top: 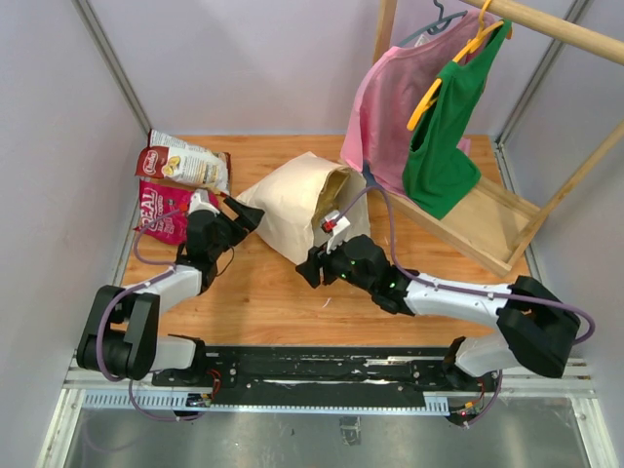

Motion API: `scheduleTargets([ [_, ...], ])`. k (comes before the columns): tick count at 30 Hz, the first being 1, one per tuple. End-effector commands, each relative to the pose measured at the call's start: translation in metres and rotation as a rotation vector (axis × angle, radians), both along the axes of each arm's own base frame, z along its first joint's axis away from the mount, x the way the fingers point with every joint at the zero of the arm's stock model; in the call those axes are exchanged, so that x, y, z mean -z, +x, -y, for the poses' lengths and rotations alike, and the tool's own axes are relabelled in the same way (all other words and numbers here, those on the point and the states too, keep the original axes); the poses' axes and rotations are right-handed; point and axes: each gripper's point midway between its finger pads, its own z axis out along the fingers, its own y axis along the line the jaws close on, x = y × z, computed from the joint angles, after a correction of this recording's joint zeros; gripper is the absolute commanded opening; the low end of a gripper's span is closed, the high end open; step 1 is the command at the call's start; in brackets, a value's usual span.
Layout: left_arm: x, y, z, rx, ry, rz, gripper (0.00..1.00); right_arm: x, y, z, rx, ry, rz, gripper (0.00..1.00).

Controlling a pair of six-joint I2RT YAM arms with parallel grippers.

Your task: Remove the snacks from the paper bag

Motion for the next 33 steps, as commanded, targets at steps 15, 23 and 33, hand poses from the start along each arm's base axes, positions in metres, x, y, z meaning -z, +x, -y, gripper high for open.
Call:
scheduleTargets([
  [15, 0.006, -0.051, -0.036, -0.188, -0.065, 0.012, 1.00, 0.011, 0.010, -0.034, 0.099, 0.145, -0.024, 0.01],
  [23, 0.029, -0.042, -0.025, -0.143, -0.074, -0.070, 0.99, 0.030, 0.011, -0.045, 0.125, 0.128, -0.036, 0.01],
  [33, 0.024, -0.041, -0.037, -0.178, -0.052, -0.055, 1.00, 0.051, 0.022, -0.056, 0.121, 0.047, 0.004, 0.01],
])
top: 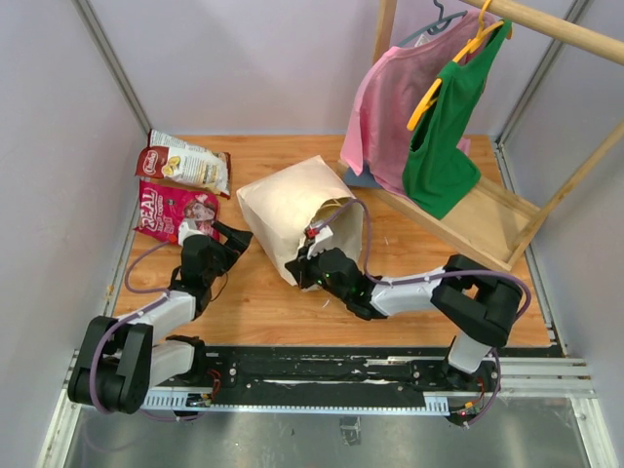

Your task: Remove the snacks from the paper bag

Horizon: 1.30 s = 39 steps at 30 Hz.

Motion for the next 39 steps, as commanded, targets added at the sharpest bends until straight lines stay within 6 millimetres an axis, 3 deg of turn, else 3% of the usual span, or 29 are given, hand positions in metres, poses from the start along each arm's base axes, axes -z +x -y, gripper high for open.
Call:
scheduleTargets([
  [1, -0.020, 0.010, -0.008, -0.028, 0.011, 0.060, 1.00, 0.007, 0.009, -0.011, 0.002, -0.054, 0.049, 0.01],
  [10, -0.031, 0.015, -0.024, -0.062, 0.041, 0.076, 1.00, 0.010, 0.038, -0.050, 0.019, -0.059, 0.094, 0.01],
  [14, -0.038, 0.018, -0.032, -0.069, 0.072, 0.080, 1.00, 0.000, 0.054, -0.071, -0.013, -0.062, 0.137, 0.01],
  [15, -0.039, 0.019, -0.033, -0.067, 0.081, 0.078, 1.00, 0.011, 0.057, -0.074, -0.023, -0.083, 0.127, 0.01],
  [16, -0.040, 0.019, -0.034, -0.066, 0.087, 0.077, 1.00, 0.011, 0.059, -0.077, -0.037, -0.082, 0.123, 0.02],
  [17, -0.040, 0.019, -0.035, -0.063, 0.093, 0.074, 1.00, 0.010, 0.060, -0.079, -0.054, -0.079, 0.119, 0.07],
  [18, -0.039, 0.018, -0.035, -0.064, 0.095, 0.072, 1.00, 0.009, 0.057, -0.081, -0.078, -0.076, 0.122, 0.19],
  [20, -0.040, 0.017, -0.038, -0.070, 0.100, 0.074, 1.00, 0.006, 0.047, -0.082, -0.129, -0.064, 0.126, 0.56],
  [21, -0.040, 0.016, -0.039, -0.074, 0.102, 0.076, 1.00, 0.010, 0.041, -0.078, -0.142, -0.065, 0.116, 0.69],
  [23, -0.041, 0.014, -0.042, -0.083, 0.108, 0.081, 1.00, 0.000, 0.026, -0.069, -0.157, -0.040, 0.122, 0.85],
  [25, -0.045, 0.013, -0.044, -0.087, 0.112, 0.090, 1.00, 0.007, 0.009, -0.056, -0.177, -0.050, 0.104, 0.90],
  [27, -0.047, 0.013, -0.045, -0.088, 0.112, 0.097, 1.00, 0.010, -0.006, -0.046, -0.195, -0.056, 0.100, 0.91],
  [30, -0.050, 0.013, -0.045, -0.086, 0.114, 0.102, 1.00, 0.017, -0.011, -0.027, -0.161, -0.078, 0.104, 0.90],
  [35, -0.052, 0.012, -0.042, -0.074, 0.104, 0.108, 1.00, 0.023, 0.000, -0.010, -0.076, -0.109, 0.146, 0.73],
  [39, -0.054, 0.010, -0.043, -0.075, 0.108, 0.111, 1.00, 0.016, 0.025, -0.008, 0.039, -0.126, 0.209, 0.59],
])
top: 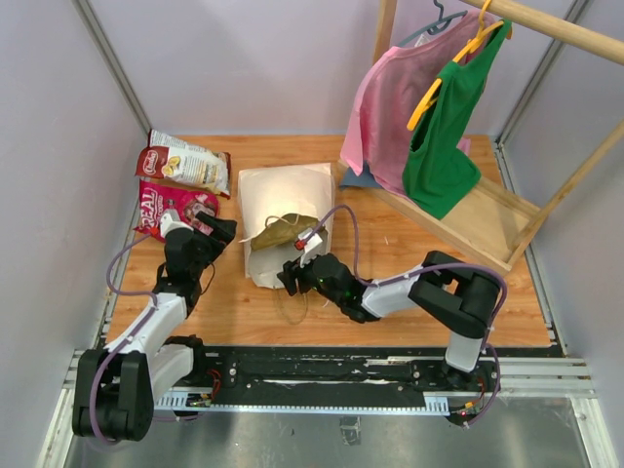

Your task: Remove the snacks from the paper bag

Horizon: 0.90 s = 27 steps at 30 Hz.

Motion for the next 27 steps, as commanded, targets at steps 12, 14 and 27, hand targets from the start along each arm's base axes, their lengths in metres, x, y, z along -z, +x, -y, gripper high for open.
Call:
scheduleTargets([
  [12, -0.015, -0.004, -0.006, -0.011, 0.035, 0.032, 1.00, -0.059, 0.095, -0.024, 0.314, 0.026, 0.353, 0.55],
  [14, -0.015, -0.004, -0.006, -0.006, 0.035, 0.031, 1.00, -0.057, 0.105, -0.029, 0.323, 0.022, 0.364, 0.55],
  [27, -0.010, -0.005, -0.004, 0.008, 0.040, 0.018, 1.00, -0.036, 0.174, -0.025, 0.381, 0.055, 0.323, 0.52],
])
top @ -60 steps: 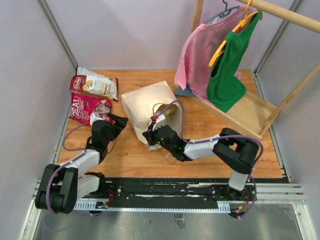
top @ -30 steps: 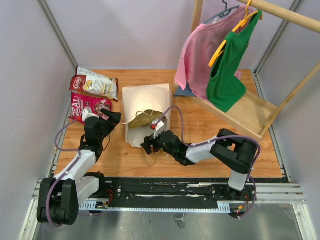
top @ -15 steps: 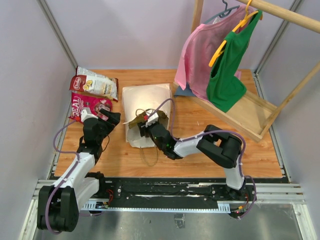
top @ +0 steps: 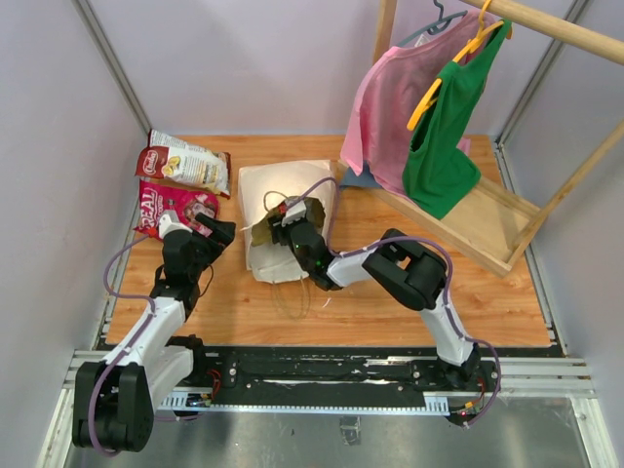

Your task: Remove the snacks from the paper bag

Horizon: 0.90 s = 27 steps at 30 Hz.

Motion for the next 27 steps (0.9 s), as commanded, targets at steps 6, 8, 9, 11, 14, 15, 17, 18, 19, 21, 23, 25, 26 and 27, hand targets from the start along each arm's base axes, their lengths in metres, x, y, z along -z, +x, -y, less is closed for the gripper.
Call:
scheduleTargets([
  [6, -0.011, 0.005, -0.004, -0.001, 0.025, 0.023, 1.00, -0.003, 0.047, -0.022, -0.012, 0.032, 0.004, 0.55],
  [8, -0.014, 0.005, -0.004, -0.003, 0.029, 0.024, 1.00, -0.007, 0.051, -0.027, -0.016, 0.036, 0.008, 0.55],
  [9, -0.015, 0.005, -0.005, -0.004, 0.030, 0.027, 1.00, -0.010, 0.052, -0.029, -0.015, 0.038, 0.006, 0.55],
  [11, -0.017, 0.004, -0.005, -0.006, 0.032, 0.032, 1.00, -0.016, 0.052, -0.031, -0.016, 0.054, -0.019, 0.56],
  [14, -0.019, 0.003, -0.006, -0.005, 0.039, 0.034, 1.00, -0.041, 0.030, -0.038, -0.061, 0.126, -0.048, 0.59],
  [15, -0.020, 0.003, -0.006, -0.003, 0.041, 0.036, 1.00, -0.048, 0.017, -0.041, -0.082, 0.132, -0.042, 0.64],
  [17, -0.021, 0.004, -0.004, 0.006, 0.043, 0.039, 1.00, -0.052, -0.012, -0.042, -0.106, 0.120, -0.038, 0.71],
  [18, -0.021, 0.004, -0.003, 0.015, 0.044, 0.039, 1.00, -0.052, -0.027, -0.042, -0.120, 0.119, -0.043, 0.74],
  [19, -0.021, 0.004, -0.001, 0.026, 0.045, 0.038, 1.00, -0.053, -0.040, -0.041, -0.133, 0.122, -0.051, 0.78],
  [21, -0.021, 0.002, 0.003, 0.055, 0.048, 0.039, 1.00, -0.046, -0.068, -0.036, -0.152, 0.119, -0.080, 0.83],
  [23, -0.023, -0.001, 0.008, 0.091, 0.049, 0.049, 1.00, -0.049, -0.093, -0.028, -0.164, 0.140, -0.105, 0.86],
  [25, -0.023, -0.006, 0.013, 0.118, 0.043, 0.055, 1.00, -0.042, -0.113, -0.014, -0.157, 0.157, -0.151, 0.88],
  [26, -0.024, -0.008, 0.015, 0.129, 0.039, 0.060, 0.99, -0.039, -0.121, -0.008, -0.151, 0.185, -0.184, 0.89],
  [27, -0.024, -0.009, 0.015, 0.130, 0.035, 0.064, 0.99, -0.036, -0.127, -0.001, -0.147, 0.217, -0.220, 0.89],
])
